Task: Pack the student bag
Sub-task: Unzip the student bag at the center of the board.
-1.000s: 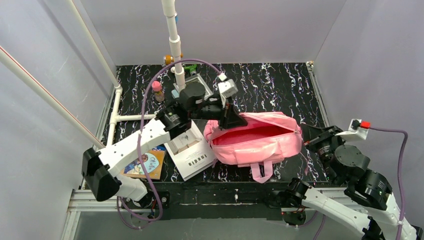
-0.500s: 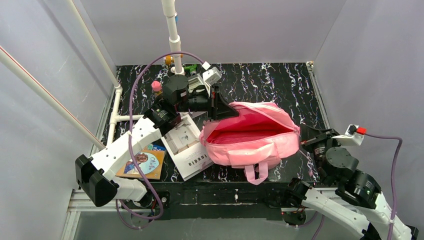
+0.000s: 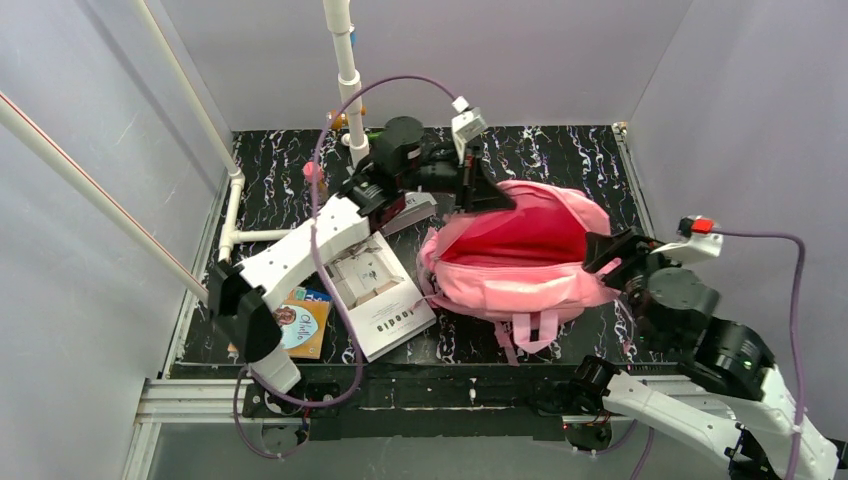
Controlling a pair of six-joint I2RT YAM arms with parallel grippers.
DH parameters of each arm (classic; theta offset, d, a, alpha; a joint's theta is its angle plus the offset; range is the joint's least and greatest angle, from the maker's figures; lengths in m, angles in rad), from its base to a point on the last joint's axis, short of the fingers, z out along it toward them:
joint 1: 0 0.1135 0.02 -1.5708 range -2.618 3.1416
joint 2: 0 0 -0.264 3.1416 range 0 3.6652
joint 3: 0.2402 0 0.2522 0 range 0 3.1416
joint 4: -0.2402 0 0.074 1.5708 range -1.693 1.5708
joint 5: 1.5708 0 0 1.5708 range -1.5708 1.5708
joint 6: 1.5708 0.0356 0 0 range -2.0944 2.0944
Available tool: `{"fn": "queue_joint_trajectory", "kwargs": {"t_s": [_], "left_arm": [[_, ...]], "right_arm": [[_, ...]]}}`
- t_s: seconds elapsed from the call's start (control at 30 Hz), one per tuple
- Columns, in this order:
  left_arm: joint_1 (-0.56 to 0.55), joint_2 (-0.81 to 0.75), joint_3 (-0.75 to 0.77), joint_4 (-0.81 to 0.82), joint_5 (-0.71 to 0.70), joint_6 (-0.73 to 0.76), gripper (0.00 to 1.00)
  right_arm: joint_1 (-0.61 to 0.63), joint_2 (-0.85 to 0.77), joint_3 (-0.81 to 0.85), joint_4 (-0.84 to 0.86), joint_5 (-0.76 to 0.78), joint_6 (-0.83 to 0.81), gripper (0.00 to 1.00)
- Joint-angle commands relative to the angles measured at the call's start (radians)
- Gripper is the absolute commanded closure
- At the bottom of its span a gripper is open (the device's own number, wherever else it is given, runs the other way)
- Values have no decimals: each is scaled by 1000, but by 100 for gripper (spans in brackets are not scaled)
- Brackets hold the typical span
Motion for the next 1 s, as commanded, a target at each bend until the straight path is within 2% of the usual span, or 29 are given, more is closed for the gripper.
{"fn": "queue_joint_trajectory", "kwargs": {"t_s": [0.0, 0.13, 0.27, 0.37, 0.5, 0.6, 0.73, 0.97], "left_arm": [[-38, 114, 240, 151, 93, 119, 100], [-99, 364, 635, -283, 125, 569, 100], [-55, 517, 805, -231, 195, 678, 100], [-27, 609, 889, -218, 200, 713, 100], [-3, 682, 879, -164, 209, 683, 100], [9, 703, 788, -117, 243, 646, 100], [11, 712, 644, -115, 210, 667, 100], [27, 756, 581, -107, 165, 588, 99]], "right_arm": [[1, 23, 179, 28, -119, -236, 23], [1, 18, 247, 29, -126, -295, 17], [1, 1, 257, 83, -188, -329, 14], [1, 12, 263, 52, -209, -301, 14], [1, 12, 228, 18, -227, -234, 14], [1, 2, 183, 14, -221, -170, 14], [1, -6, 101, 33, -223, -95, 14], [1, 61, 22, 16, -244, 21, 13]]}}
